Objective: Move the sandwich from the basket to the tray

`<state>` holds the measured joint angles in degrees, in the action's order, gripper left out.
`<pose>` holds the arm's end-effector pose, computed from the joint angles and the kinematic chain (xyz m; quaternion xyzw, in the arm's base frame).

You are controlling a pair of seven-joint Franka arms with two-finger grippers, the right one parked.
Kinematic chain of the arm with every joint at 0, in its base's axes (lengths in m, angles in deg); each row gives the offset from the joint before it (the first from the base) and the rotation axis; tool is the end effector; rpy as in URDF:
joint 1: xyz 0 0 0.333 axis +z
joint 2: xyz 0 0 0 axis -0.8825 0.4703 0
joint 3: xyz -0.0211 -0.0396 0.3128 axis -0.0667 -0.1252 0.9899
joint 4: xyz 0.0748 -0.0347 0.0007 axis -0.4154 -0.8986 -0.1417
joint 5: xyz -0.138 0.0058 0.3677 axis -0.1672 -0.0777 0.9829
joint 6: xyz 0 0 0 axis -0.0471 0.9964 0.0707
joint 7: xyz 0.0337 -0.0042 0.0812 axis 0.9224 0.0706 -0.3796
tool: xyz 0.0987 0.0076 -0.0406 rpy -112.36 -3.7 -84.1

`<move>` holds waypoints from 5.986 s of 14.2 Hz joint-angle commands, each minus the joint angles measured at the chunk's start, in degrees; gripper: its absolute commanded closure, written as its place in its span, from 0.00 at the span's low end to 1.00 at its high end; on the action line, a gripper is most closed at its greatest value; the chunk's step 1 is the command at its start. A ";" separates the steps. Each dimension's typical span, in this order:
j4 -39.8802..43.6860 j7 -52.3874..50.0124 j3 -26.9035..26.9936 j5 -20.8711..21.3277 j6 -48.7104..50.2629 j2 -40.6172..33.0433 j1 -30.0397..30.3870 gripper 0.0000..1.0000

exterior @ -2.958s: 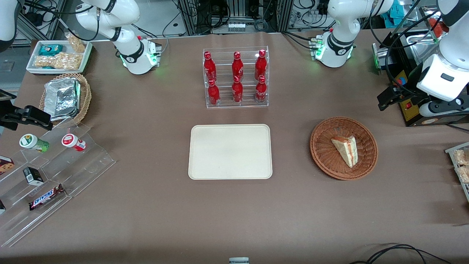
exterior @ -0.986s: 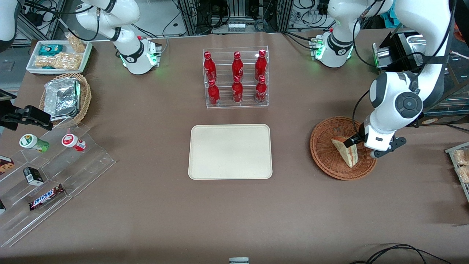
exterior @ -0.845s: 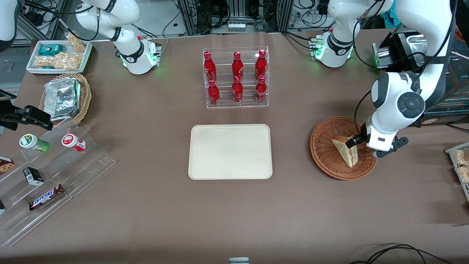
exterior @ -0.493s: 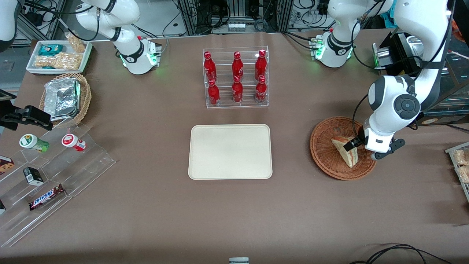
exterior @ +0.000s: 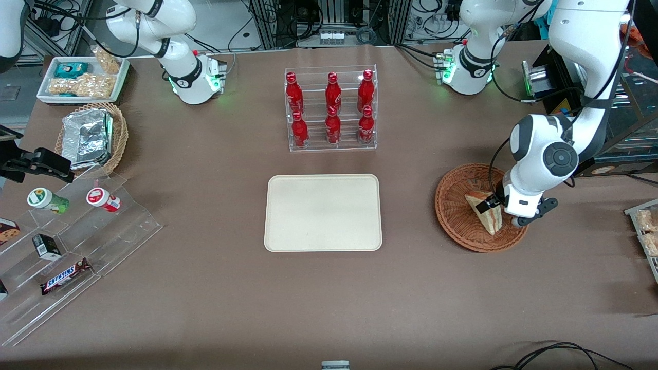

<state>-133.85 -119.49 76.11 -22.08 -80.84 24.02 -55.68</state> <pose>0.5390 -0.0419 0.2445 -0.9665 -0.2538 0.0332 0.0186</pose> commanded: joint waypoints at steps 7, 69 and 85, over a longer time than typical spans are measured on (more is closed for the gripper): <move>0.10 -3.08 -0.22 0.48 -0.76 0.49 -0.47 0.90; 45.81 12.30 -16.04 -0.57 58.39 1.02 8.83 0.00; 40.72 25.84 -1.10 -4.35 59.63 -15.33 -1.52 0.00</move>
<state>-89.61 -94.25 74.20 -26.85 -19.10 11.34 -56.44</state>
